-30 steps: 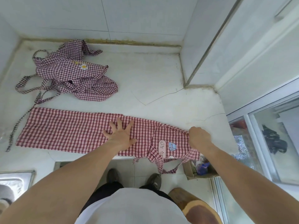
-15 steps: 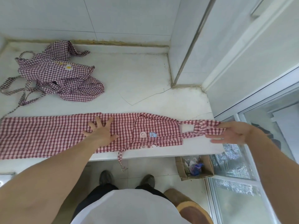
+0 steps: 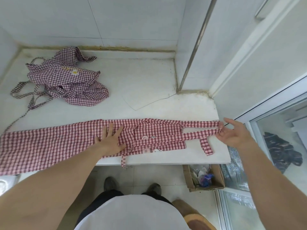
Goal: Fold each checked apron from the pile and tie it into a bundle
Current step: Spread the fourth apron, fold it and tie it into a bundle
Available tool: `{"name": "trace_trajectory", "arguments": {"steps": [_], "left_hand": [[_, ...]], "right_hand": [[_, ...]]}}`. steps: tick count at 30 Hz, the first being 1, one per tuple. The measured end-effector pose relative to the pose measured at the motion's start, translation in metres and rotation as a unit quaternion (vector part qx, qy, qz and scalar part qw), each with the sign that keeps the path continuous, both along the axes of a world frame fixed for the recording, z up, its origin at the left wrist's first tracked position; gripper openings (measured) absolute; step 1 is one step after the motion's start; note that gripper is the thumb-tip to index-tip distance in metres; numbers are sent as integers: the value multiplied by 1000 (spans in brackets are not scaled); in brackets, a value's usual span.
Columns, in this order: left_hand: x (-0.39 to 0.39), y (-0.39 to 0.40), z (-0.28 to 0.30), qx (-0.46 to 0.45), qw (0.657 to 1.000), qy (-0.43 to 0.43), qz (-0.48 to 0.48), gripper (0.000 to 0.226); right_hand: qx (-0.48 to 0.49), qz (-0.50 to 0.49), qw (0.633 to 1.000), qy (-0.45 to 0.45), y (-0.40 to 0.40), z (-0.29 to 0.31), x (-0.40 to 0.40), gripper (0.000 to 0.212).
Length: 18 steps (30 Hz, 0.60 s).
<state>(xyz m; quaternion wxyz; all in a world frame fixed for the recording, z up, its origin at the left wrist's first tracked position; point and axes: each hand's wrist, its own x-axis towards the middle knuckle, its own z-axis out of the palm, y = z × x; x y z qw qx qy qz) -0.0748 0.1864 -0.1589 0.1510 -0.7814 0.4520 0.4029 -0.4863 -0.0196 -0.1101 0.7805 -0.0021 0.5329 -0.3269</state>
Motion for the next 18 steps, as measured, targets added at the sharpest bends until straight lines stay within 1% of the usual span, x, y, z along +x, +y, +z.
{"name": "trace_trajectory", "arguments": {"steps": [1, 2, 3, 5, 7, 9, 10, 11, 12, 14, 18], "left_hand": [[1, 1, 2, 4, 1000, 3, -6, 95], [1, 0, 3, 7, 1000, 3, -7, 95], [0, 0, 3, 8, 1000, 0, -8, 96], [-2, -1, 3, 9, 1000, -5, -9, 98], [-2, 1, 3, 9, 1000, 0, -10, 103], [1, 2, 5, 15, 1000, 3, -19, 110], [2, 2, 6, 21, 999, 4, -26, 112], [2, 2, 8, 27, 999, 6, -32, 113], [3, 1, 10, 32, 999, 7, -37, 114], [2, 1, 11, 36, 998, 8, -42, 114], [2, 4, 8, 34, 998, 5, -47, 113]], "right_hand": [[8, -8, 1000, 10, -2, -2, -6, 59], [-1, 4, 1000, 19, -3, -4, -8, 68], [-9, 29, 999, 31, -3, -7, -9, 73], [-19, 73, 995, 58, -3, -5, -5, 63], [11, 55, 997, 50, -5, -7, -8, 60], [18, 73, 995, 68, -7, -13, -15, 69], [3, 113, 990, 85, -7, -15, -17, 76], [-14, 159, 982, 98, -5, -16, -19, 78], [-40, 194, 973, 115, -4, -15, -19, 69], [-93, 212, 961, 148, -2, -12, -16, 49], [-163, 168, 946, 224, 4, -21, -12, 37]]}}
